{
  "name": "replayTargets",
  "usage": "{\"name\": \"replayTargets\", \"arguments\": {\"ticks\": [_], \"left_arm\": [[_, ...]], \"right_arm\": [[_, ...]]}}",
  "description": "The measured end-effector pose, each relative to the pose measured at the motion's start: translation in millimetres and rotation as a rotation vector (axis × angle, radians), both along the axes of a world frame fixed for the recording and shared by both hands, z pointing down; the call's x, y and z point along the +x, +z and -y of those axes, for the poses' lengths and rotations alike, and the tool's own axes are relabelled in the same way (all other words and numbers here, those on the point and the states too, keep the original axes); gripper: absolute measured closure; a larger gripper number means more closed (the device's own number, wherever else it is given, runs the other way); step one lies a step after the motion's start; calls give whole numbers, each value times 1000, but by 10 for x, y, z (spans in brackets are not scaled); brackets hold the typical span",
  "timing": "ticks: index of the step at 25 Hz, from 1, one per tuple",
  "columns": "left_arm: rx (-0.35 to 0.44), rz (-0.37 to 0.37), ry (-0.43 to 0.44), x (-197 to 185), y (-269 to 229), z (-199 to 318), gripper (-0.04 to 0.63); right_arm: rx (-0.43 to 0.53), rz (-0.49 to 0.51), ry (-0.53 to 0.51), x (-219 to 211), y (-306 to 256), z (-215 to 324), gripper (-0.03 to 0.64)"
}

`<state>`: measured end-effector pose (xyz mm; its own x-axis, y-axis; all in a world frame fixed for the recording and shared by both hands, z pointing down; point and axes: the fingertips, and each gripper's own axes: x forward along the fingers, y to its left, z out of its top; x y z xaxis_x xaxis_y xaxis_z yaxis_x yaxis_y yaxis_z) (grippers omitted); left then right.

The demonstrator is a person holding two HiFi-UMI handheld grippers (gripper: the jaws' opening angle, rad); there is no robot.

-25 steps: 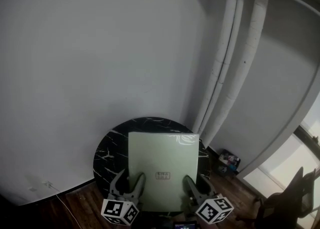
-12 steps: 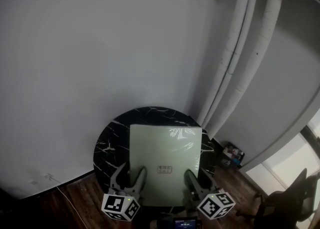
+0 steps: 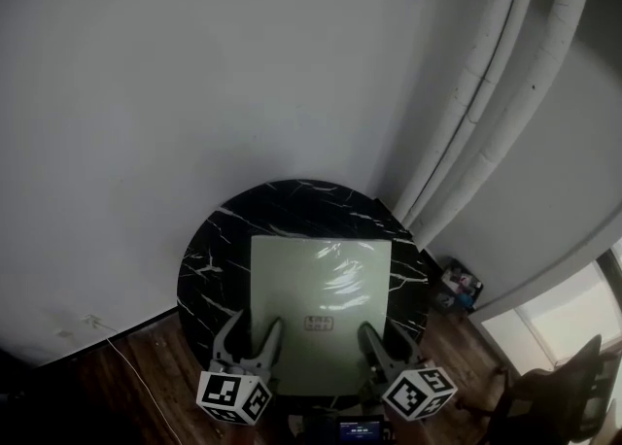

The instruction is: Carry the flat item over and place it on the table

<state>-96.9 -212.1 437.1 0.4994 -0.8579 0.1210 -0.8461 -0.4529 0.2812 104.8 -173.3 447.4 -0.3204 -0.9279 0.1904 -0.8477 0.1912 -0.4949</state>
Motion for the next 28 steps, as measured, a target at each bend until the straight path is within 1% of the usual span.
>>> {"name": "replayTargets", "arguments": {"ticks": [14,24,28], "left_arm": [[-131,36,-43,47,694,376,337],[-236,51,-62,101,1232,551,337],[-266,56,-62,127,1384,624,337]], "right_arm": [[-138,26,-22,55,724,470,420],[-236,5,-34,107,1235,667,420],[-267,4,-37,132,1390,739,420]]}}
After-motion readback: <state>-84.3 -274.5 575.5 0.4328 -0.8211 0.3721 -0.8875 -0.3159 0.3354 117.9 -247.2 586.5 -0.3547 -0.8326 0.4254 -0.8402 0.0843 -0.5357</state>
